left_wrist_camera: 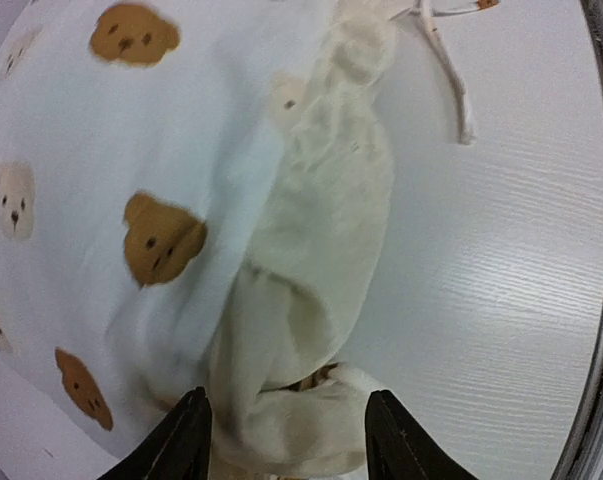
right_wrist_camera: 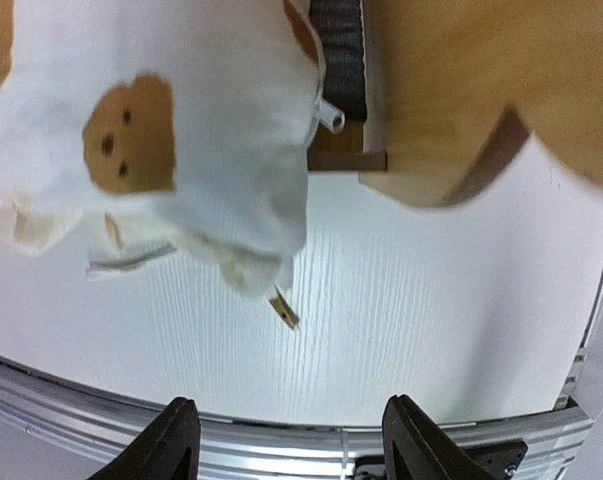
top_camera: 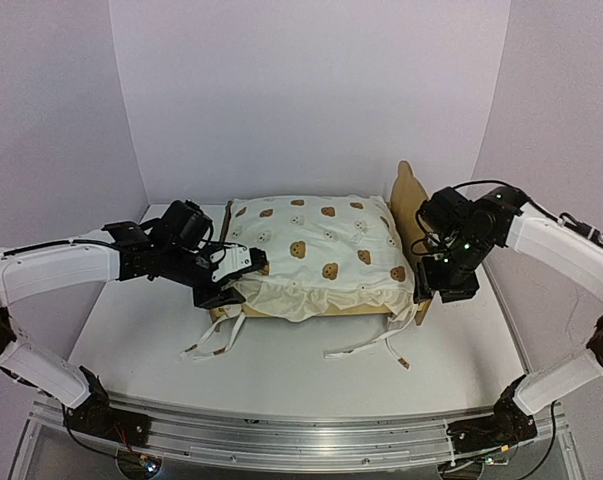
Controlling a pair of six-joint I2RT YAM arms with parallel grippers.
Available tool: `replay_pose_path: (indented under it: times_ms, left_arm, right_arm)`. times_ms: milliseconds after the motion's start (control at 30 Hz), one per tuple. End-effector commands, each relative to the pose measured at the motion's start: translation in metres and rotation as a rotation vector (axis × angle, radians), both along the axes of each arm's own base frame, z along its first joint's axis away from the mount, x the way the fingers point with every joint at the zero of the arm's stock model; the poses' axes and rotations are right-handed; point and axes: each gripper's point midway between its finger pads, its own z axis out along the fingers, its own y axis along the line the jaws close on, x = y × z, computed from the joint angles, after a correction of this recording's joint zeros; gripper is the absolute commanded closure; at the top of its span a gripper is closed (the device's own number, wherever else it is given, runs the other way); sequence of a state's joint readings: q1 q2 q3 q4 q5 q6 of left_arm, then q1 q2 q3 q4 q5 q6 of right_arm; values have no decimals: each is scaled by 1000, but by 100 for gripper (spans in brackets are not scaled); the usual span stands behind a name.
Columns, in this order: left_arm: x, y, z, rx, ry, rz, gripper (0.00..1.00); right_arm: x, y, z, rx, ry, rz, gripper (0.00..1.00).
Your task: Set up the pet bed
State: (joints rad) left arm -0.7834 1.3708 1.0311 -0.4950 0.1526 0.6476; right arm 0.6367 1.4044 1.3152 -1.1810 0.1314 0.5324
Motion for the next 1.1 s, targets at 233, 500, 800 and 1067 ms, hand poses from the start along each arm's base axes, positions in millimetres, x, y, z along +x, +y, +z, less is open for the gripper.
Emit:
replay_pose_path:
  times_ms: [233,500,800,1067]
  left_arm:
    - [-108,-120,14,-197,276,-272,38]
    - [-73,-161,-24,-170,177,-230,36]
    - [-16,-138,-56,-61,-138,-241,39]
    - [50,-86,-68,43,-308,-196,43]
  right_arm:
    - [-67,20,-92,80,42,81,40]
    - [-39,24,-122,21,-104,220,41]
    - [-51,10,-153,-29,-26,203,42]
    - [-56,20,-159,-1,21,240,43]
